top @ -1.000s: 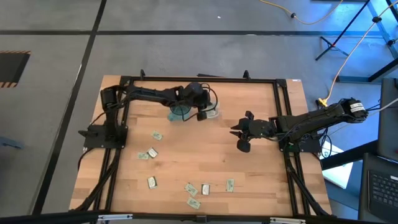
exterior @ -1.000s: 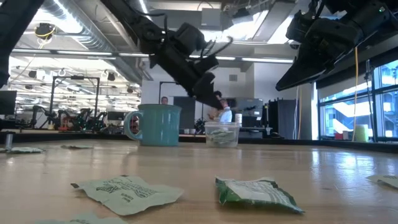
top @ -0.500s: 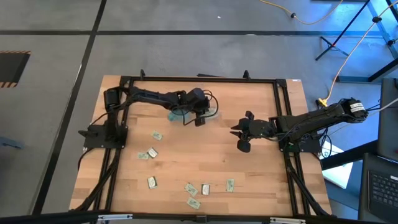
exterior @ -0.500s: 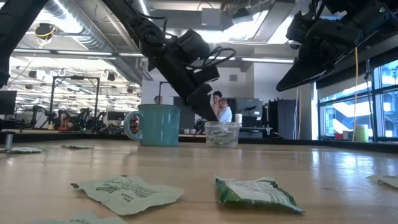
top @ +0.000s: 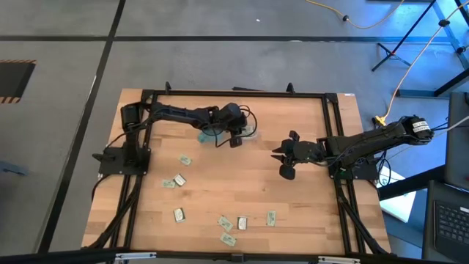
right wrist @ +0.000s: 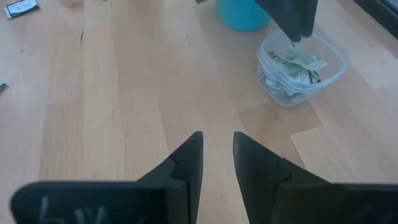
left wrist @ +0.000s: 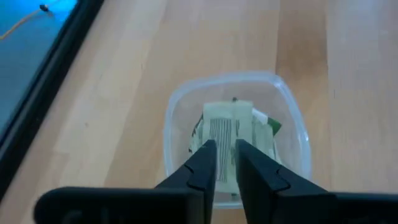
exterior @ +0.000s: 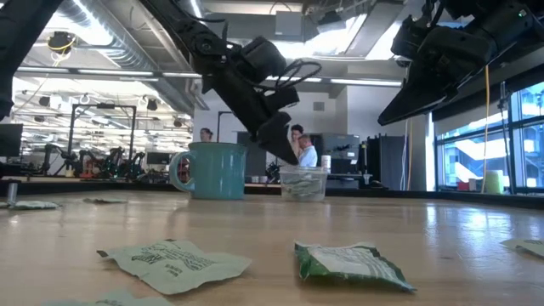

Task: Pick and place items into bin
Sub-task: Put the white stevia packet into the transparent bin

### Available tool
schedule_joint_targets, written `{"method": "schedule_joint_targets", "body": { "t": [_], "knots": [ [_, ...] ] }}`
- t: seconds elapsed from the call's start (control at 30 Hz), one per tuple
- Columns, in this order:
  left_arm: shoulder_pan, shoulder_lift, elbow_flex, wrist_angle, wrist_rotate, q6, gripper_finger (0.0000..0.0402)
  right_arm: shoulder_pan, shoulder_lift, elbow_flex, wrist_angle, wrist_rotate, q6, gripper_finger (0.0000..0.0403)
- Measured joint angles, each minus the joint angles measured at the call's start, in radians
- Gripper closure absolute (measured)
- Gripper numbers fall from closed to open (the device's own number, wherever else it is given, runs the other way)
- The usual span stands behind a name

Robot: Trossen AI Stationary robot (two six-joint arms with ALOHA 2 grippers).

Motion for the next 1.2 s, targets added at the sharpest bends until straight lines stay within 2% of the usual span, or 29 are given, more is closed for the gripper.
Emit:
{"method": "schedule_joint_targets", "body": {
  "t": [0.13,0.27,0.37,0.6,0.73,0.97,1.2],
  "knots": [
    [-0.009,-0.044,0.000,-0.002,0.006,0.015,0.0323,0.000,0.000,0.000,-0.003,0.000,0.000,0.0311],
    [-0.035,-0.141,0.000,-0.040,0.056,0.113,0.0311,0.000,0.000,0.000,-0.007,0.000,0.000,0.0311],
    [-0.069,-0.226,0.000,-0.177,0.075,0.155,0.0309,0.000,0.000,0.000,-0.008,0.000,0.000,0.0311],
    [-0.197,-0.354,-0.010,-0.667,0.074,0.123,0.0317,0.000,0.000,0.000,-0.017,0.000,0.002,0.0311],
    [-0.284,-0.374,-0.068,-0.818,0.065,0.000,0.0321,0.000,0.000,0.000,-0.016,0.000,0.003,0.0311],
    [-0.346,-0.392,-0.281,-0.829,-0.040,-0.198,0.0320,0.000,0.000,0.000,-0.011,0.000,0.004,0.0311],
    [-0.327,-0.395,-0.450,-0.694,-0.064,-0.251,0.0318,0.000,0.000,0.000,-0.009,0.000,0.027,0.0311]
  ]
}}
